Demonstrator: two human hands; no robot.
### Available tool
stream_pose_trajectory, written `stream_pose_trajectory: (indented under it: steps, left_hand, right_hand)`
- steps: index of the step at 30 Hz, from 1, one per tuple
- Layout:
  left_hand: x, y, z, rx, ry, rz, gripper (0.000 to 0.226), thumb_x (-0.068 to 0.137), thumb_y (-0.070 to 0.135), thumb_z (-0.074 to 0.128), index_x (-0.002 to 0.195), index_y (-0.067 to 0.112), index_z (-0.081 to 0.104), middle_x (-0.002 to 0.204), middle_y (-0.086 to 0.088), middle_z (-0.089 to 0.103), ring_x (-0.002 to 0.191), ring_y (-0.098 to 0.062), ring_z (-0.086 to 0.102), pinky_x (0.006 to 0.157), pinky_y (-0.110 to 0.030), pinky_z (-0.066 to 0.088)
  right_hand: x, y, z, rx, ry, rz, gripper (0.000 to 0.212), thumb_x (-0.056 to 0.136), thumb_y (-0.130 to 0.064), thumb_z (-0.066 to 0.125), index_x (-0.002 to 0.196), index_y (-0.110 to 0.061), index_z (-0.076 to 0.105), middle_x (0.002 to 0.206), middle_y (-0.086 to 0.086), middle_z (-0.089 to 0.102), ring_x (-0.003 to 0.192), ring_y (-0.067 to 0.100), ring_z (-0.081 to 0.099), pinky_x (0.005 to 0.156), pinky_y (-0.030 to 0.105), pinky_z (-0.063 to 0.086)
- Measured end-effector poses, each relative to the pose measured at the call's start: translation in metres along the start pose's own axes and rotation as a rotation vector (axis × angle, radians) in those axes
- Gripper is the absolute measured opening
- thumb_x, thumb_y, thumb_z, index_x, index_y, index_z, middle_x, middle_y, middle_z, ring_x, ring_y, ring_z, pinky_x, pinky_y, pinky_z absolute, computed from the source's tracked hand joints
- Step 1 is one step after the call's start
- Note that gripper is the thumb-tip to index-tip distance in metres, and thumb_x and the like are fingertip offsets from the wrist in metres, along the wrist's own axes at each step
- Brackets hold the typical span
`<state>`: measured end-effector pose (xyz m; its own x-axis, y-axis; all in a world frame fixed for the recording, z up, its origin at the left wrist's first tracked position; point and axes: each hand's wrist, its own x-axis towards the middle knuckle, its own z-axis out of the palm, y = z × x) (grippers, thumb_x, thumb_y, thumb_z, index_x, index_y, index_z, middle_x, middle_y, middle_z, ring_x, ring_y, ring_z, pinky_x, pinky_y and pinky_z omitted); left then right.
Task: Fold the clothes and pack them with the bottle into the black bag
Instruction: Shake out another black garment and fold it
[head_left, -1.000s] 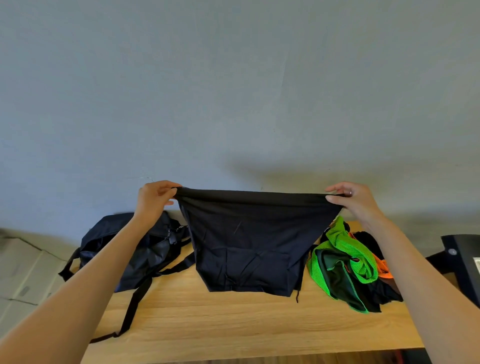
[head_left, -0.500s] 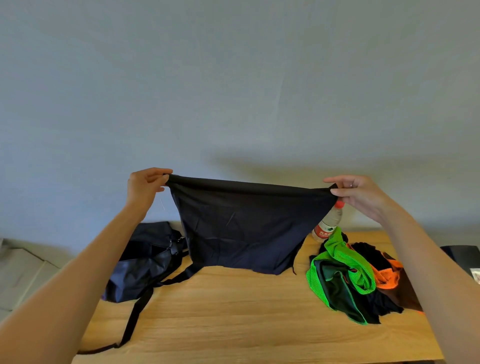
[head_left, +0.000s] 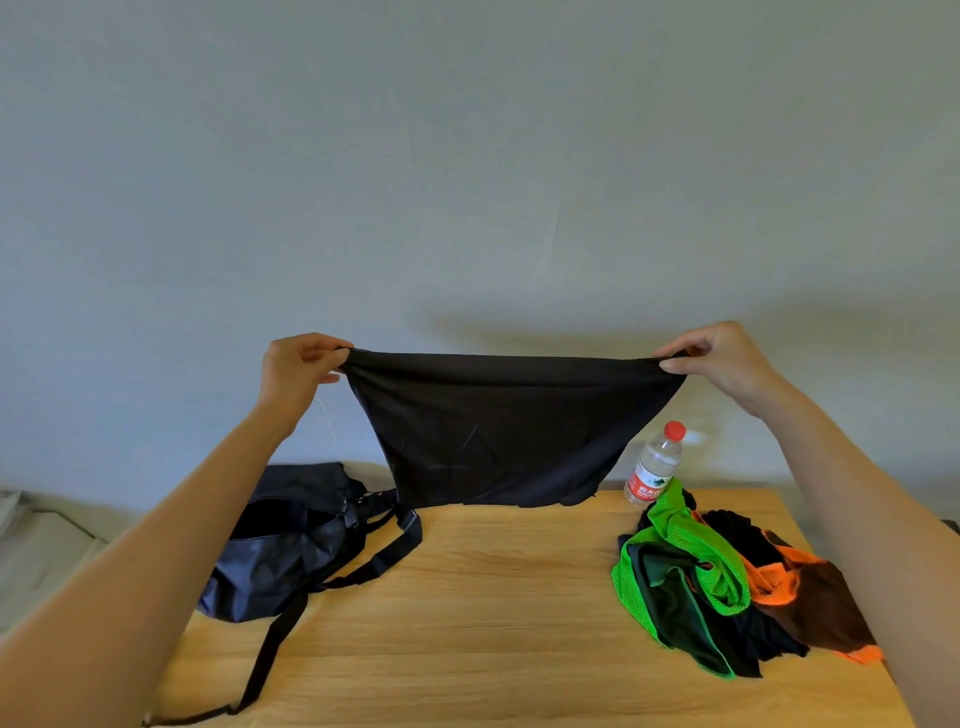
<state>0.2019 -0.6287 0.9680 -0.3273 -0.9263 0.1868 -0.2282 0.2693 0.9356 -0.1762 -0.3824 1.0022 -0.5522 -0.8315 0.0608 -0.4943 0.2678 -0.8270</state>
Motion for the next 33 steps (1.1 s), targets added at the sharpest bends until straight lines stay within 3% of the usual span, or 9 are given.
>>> stream_pose_trajectory:
  steps: [4, 7, 11, 15, 18, 20, 23, 28, 33]
  left_hand:
    - [-0.008, -0.003, 0.002, 0.083, 0.027, -0.005, 0.014, 0.090, 0.005, 0.060, 0.100, 0.010, 0.068, 0.082, -0.005, 0.067, 0.076, -0.010, 0.064, 0.065, -0.018, 0.053]
    - [-0.012, -0.004, 0.004, 0.139, 0.032, 0.000, 0.017, 0.091, 0.006, 0.059, 0.102, 0.016, 0.065, 0.076, -0.004, 0.066, 0.069, -0.011, 0.061, 0.062, -0.021, 0.046]
    - [-0.020, 0.000, 0.004, 0.003, -0.041, -0.025, 0.017, 0.095, 0.005, 0.052, 0.105, 0.014, 0.062, 0.080, -0.007, 0.062, 0.057, -0.012, 0.065, 0.053, -0.020, 0.052]
    - [-0.027, 0.002, 0.008, -0.083, -0.147, -0.058, 0.022, 0.097, 0.002, 0.046, 0.098, 0.010, 0.066, 0.098, -0.011, 0.063, 0.067, -0.013, 0.068, 0.064, -0.024, 0.058]
    - [-0.029, 0.002, 0.009, -0.109, -0.156, -0.099, 0.021, 0.091, -0.002, 0.054, 0.094, 0.012, 0.069, 0.092, -0.014, 0.064, 0.074, -0.016, 0.069, 0.074, -0.026, 0.058]
    - [-0.030, 0.001, 0.010, -0.098, -0.156, -0.115, 0.021, 0.085, -0.004, 0.062, 0.096, 0.013, 0.070, 0.091, -0.013, 0.064, 0.078, -0.018, 0.069, 0.075, -0.024, 0.058]
    - [-0.029, -0.004, 0.009, -0.028, -0.154, -0.101, 0.023, 0.081, -0.003, 0.067, 0.093, 0.016, 0.071, 0.086, -0.013, 0.068, 0.072, -0.015, 0.070, 0.074, -0.020, 0.057]
    - [-0.027, -0.010, 0.010, 0.166, -0.089, 0.014, 0.019, 0.081, -0.001, 0.068, 0.097, 0.006, 0.071, 0.076, -0.012, 0.065, 0.060, -0.009, 0.064, 0.067, -0.012, 0.054]
    - [-0.028, -0.007, 0.009, 0.214, -0.026, 0.088, 0.011, 0.081, 0.002, 0.069, 0.091, 0.007, 0.070, 0.083, -0.003, 0.064, 0.069, -0.016, 0.057, 0.064, -0.014, 0.052]
  right_hand:
    - [-0.004, 0.008, 0.000, 0.004, 0.055, -0.003, 0.023, 0.076, 0.005, 0.071, 0.069, -0.016, 0.066, 0.072, 0.004, 0.063, 0.069, 0.017, 0.053, 0.070, 0.022, 0.041]
    - [-0.007, 0.016, 0.000, 0.019, 0.076, 0.003, 0.010, 0.076, 0.001, 0.073, 0.073, -0.007, 0.067, 0.071, 0.009, 0.060, 0.068, 0.017, 0.051, 0.067, 0.023, 0.040]
    - [-0.013, 0.019, 0.000, 0.056, 0.078, -0.025, 0.007, 0.078, -0.001, 0.072, 0.076, -0.002, 0.065, 0.067, 0.010, 0.055, 0.055, 0.004, 0.050, 0.056, 0.015, 0.042]
    - [-0.014, 0.024, 0.000, 0.093, 0.078, 0.007, 0.008, 0.080, -0.003, 0.070, 0.076, -0.002, 0.064, 0.056, 0.004, 0.047, 0.048, 0.011, 0.041, 0.042, 0.012, 0.033]
    - [-0.017, 0.026, 0.000, 0.169, 0.065, 0.028, 0.012, 0.082, 0.002, 0.067, 0.073, -0.003, 0.061, 0.049, 0.004, 0.052, 0.037, 0.012, 0.048, 0.035, 0.017, 0.033]
    - [-0.021, 0.025, 0.000, 0.242, 0.039, 0.030, 0.014, 0.083, 0.006, 0.064, 0.074, -0.002, 0.059, 0.056, 0.008, 0.058, 0.042, 0.014, 0.060, 0.038, 0.018, 0.044]
    - [-0.021, 0.025, 0.000, 0.321, -0.004, 0.020, 0.011, 0.084, 0.009, 0.060, 0.078, 0.000, 0.059, 0.068, 0.018, 0.062, 0.060, 0.020, 0.070, 0.055, 0.020, 0.055]
    - [-0.016, 0.030, 0.001, 0.316, -0.026, -0.008, 0.017, 0.083, 0.014, 0.057, 0.078, -0.001, 0.059, 0.070, 0.016, 0.065, 0.068, 0.020, 0.072, 0.065, 0.019, 0.056]
    - [-0.012, 0.031, -0.001, 0.268, 0.013, -0.016, 0.019, 0.083, 0.011, 0.059, 0.076, -0.006, 0.061, 0.060, 0.002, 0.069, 0.062, 0.011, 0.069, 0.061, 0.015, 0.053]
